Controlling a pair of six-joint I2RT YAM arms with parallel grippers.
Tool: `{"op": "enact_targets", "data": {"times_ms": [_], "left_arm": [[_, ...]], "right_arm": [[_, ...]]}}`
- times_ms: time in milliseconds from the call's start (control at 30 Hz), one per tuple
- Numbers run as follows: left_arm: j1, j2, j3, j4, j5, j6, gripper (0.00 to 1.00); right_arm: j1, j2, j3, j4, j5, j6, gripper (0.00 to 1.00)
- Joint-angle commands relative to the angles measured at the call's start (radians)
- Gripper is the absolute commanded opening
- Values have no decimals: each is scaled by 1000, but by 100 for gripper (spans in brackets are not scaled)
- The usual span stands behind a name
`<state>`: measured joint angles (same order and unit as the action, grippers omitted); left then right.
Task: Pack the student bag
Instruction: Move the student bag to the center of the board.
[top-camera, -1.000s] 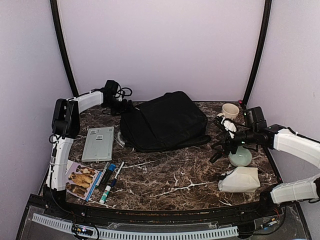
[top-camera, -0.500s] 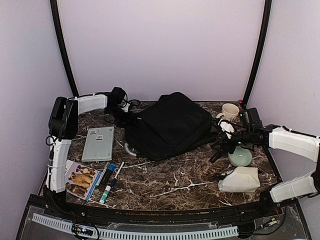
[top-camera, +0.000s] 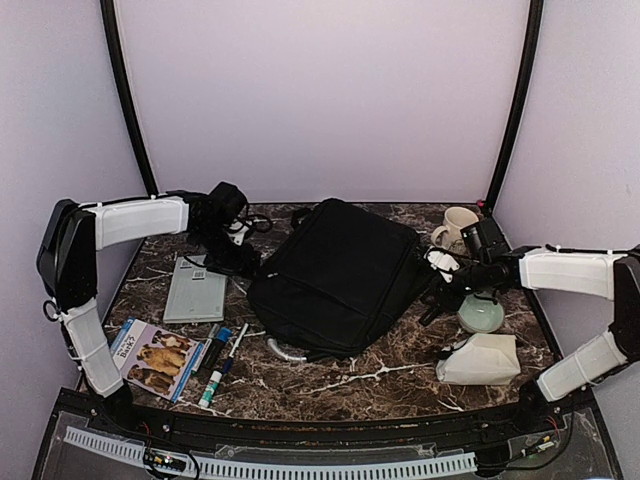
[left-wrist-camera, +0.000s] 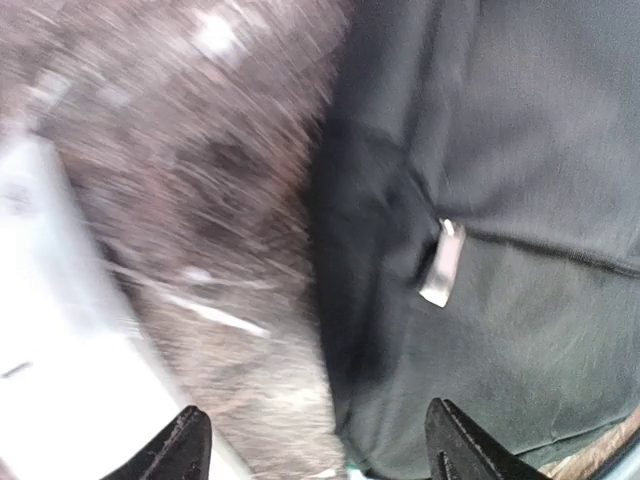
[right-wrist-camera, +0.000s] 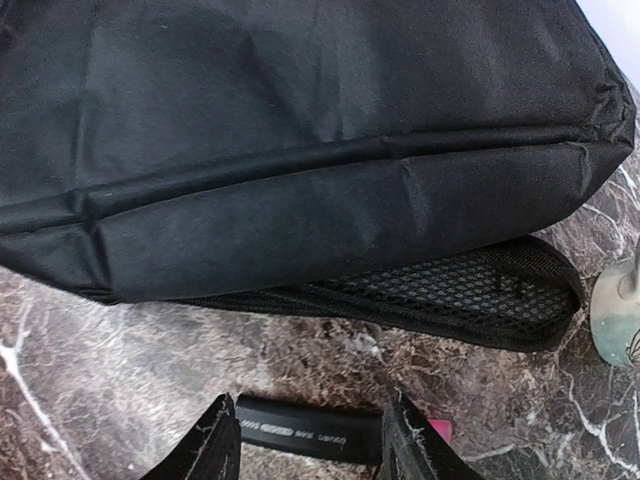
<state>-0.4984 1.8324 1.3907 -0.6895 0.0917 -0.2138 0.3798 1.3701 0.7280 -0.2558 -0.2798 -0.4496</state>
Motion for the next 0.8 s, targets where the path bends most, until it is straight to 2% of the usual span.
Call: {"op": "enact_targets", "data": {"times_ms": [0,100,167,200,300,333,367,400,767], "left_arm": [[16,-36,67,14,-116,10,77],[36,16,107,51,-127,7,76],[56,63,142,59,-140,-3,67],[66,89,160,63,-133,-8,60],[87,155,208,72,-97,-16,19],[87,173,220,71,-98,-20,8],[87,187,227,72,-91,-29,2],[87,196,226,79,-74,-39,0],[-2,197,80,126,15,-74,0]], "right_arm": [[25,63,86,6,150,-7,46],[30,120,140,-13,206,-1,45],[42,159,162,-2,265,-9,43],[56,186,173,6,300,-22,43],[96,297,233,-9,388,-49,41],[105,330,259,-23,410,-47,40],[116,362,287,-38,426,-40,39],[126,385,312,-55,435,-32,38],[147,553,489,-56,517,-57,38]]}}
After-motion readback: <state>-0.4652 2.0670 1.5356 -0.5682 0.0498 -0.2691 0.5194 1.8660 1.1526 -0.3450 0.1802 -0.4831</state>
